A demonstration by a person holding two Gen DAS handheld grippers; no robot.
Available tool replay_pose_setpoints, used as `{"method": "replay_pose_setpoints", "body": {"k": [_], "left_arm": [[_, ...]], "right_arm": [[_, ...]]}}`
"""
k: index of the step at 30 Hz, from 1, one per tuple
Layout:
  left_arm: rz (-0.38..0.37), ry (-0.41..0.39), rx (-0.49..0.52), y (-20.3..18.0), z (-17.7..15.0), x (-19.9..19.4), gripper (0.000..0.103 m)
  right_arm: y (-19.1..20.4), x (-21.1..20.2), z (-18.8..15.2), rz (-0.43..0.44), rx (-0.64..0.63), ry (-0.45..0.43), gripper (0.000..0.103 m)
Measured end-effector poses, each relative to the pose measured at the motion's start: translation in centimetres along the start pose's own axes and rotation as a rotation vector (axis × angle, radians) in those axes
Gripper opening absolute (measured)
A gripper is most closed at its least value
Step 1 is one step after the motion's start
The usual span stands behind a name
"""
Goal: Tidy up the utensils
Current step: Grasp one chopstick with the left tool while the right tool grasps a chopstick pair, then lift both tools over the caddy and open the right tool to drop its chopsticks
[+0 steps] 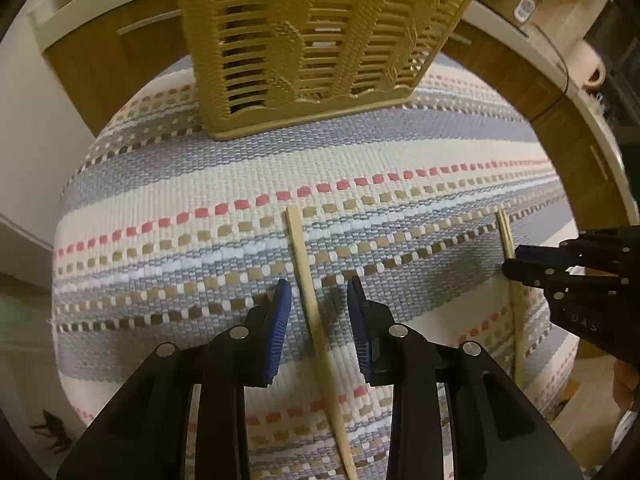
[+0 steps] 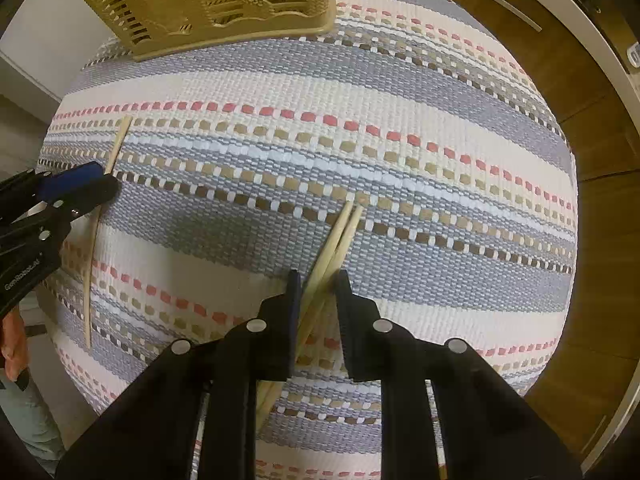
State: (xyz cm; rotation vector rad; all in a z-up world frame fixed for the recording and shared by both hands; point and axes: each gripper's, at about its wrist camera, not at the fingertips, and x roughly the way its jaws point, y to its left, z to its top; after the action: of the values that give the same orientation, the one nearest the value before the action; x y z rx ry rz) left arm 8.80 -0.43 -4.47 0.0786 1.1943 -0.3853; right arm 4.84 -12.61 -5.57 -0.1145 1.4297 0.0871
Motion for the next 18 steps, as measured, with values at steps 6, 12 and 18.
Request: {"method": "replay_pose_setpoints", "body": {"k": [6,12,18], "left_arm": [[0.143,-0.01,0.102,-2.0,-0.7,0.2,0.004],[0.032,-0.19,-0.018,-0.9,-1.2,-3.9,0.004],[0.016,-0.355,-0.021,-1.3,-1.2,-9.3,0.004]], "right_arm": [[-0.6,-1.1,-0.7,-0.008,-0.025,-0.035,0.012],[-2.8,-2.5,-1.5,0.087,-0.017,-0.12,0.003],[-5.0,-4.7,-2.7,0.172,0.009,-0.208,0.003]]}}
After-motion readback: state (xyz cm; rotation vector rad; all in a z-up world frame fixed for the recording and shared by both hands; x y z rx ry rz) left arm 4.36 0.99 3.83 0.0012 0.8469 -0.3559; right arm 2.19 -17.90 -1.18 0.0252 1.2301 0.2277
